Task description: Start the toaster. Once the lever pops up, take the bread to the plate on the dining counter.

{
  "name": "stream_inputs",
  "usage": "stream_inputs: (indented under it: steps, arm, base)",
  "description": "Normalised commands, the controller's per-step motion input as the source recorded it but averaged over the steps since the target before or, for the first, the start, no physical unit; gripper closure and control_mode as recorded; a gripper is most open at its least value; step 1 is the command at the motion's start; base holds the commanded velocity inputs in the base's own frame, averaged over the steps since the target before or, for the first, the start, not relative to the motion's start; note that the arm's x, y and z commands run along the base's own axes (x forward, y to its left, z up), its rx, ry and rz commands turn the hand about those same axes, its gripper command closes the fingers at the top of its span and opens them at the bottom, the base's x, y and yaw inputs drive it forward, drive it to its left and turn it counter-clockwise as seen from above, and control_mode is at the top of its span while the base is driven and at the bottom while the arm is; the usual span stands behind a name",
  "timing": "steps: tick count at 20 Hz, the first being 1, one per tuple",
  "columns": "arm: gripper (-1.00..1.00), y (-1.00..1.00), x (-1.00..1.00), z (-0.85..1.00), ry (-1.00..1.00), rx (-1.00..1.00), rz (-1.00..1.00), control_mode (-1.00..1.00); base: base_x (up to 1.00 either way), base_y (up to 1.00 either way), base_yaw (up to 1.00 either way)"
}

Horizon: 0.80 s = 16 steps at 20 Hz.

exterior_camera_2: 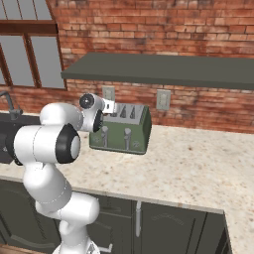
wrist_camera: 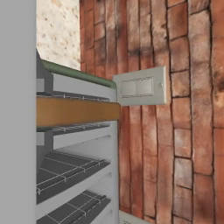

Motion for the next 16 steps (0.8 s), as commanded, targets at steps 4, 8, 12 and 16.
stream_inputs:
  steps: [4, 8, 12, 16]
  arm:
    - [1.00, 0.00, 0.00, 0.00, 0.00, 0.00, 0.00, -1.00]
    - [1.00, 0.00, 0.00, 0.00, 0.00, 0.00, 0.00, -1.00]
    - [1.00, 0.00, 0.00, 0.00, 0.00, 0.00, 0.00, -1.00]
    - [1.00, 0.00, 0.00, 0.00, 0.00, 0.00, 0.00, -1.00]
  base:
    - [0.00, 0.00, 0.00]
    - [0.00, 0.00, 0.00]
    - [0.00, 0.00, 0.00]
    - [0.00, 0.00, 0.00]
